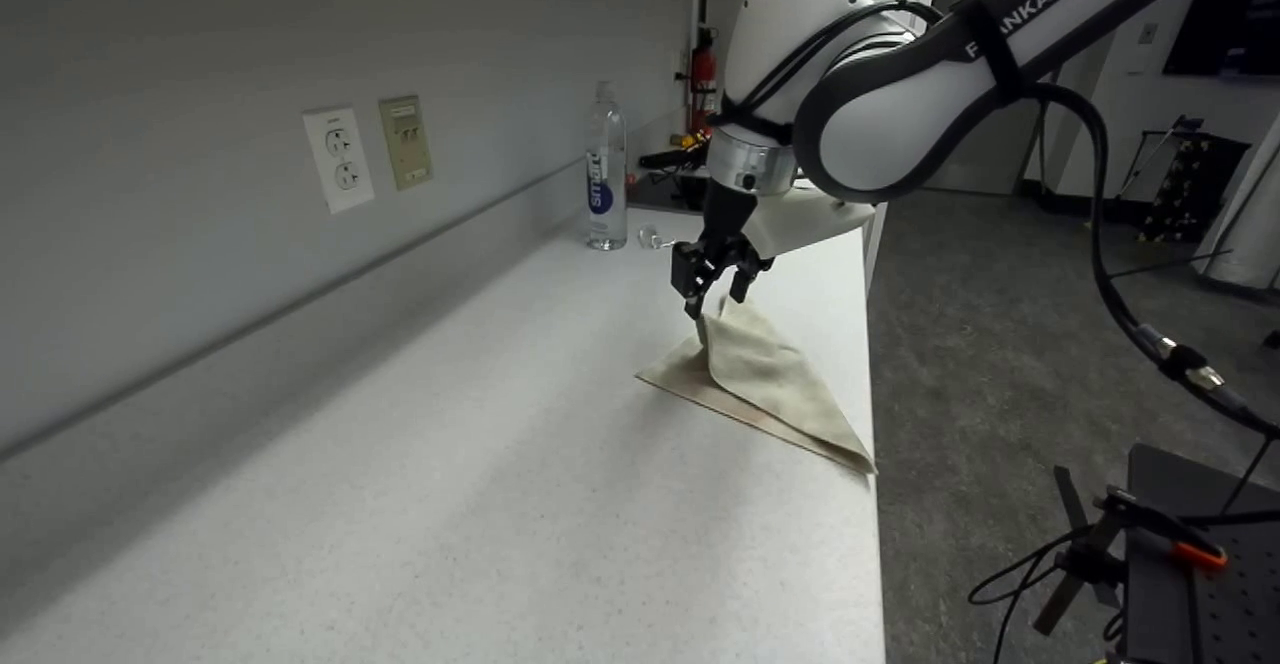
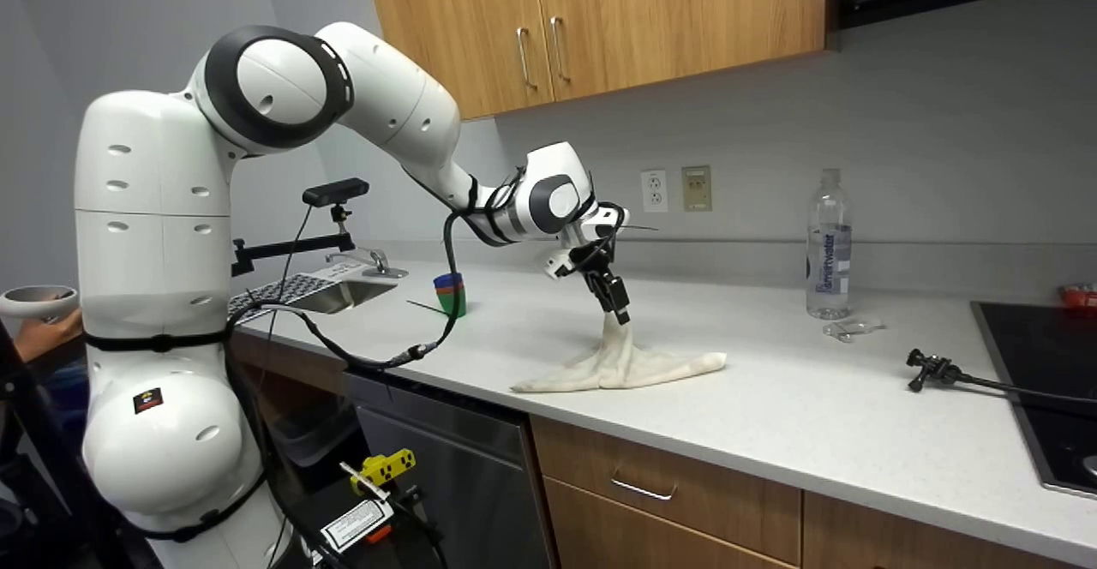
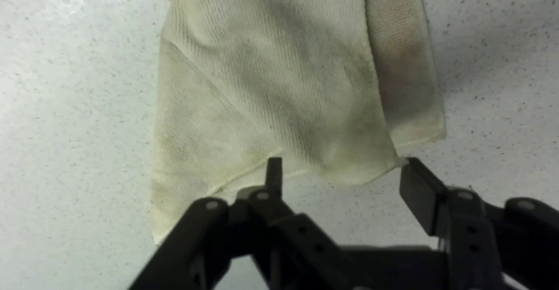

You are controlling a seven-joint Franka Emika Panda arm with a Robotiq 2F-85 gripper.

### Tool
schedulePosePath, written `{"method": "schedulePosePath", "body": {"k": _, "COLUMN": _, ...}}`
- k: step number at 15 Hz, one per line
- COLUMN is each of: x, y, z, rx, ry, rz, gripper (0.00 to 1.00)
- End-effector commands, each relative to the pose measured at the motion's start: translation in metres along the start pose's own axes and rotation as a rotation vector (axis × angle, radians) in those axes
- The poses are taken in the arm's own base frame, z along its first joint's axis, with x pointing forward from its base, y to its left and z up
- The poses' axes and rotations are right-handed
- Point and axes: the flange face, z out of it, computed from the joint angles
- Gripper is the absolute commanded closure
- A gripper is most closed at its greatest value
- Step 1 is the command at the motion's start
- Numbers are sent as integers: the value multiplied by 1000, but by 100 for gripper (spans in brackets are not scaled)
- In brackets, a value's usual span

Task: Fold the cloth

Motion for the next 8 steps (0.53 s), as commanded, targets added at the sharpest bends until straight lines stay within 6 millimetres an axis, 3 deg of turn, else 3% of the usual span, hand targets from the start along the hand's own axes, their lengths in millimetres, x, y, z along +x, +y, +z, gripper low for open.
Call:
{"method": "schedulePosePath", "body": {"k": 1, "x": -10, "y": -2, "z": -22, "rx": 44, "ry": 6, "rz": -29, "gripper": 0}}
{"method": "schedulePosePath", "body": {"k": 5, "x": -26, "y": 4, "z": -36, "rx": 92, "ry": -43, "rz": -42, "gripper": 0}}
{"method": "schedulePosePath", "body": {"k": 8, "x": -50, "y": 19, "z": -36, "rx": 93, "ry": -101, "rz": -39, "gripper": 0}}
